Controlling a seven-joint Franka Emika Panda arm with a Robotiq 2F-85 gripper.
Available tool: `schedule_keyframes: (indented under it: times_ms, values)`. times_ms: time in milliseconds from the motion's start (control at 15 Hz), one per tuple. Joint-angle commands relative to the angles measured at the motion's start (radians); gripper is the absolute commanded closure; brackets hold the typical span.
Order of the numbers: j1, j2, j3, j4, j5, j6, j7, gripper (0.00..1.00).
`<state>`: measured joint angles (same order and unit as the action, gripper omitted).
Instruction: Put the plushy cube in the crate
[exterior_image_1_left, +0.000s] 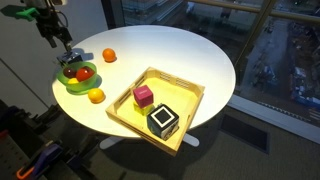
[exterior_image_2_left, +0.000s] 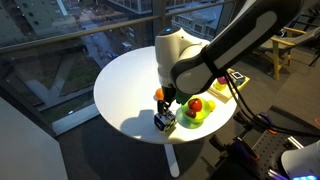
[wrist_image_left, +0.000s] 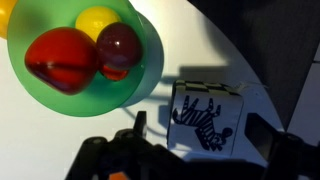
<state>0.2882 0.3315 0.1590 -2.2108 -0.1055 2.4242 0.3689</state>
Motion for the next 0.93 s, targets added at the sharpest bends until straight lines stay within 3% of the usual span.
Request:
schedule_keyframes:
  times_ms: [0,867]
  values:
    - [0.039,0.04,-0.028,0.046,-0.045,-0.015,0.046,0.0]
    - [0.052,0.057,-0.043,0.048,-0.02,-0.002,0.04,0.0]
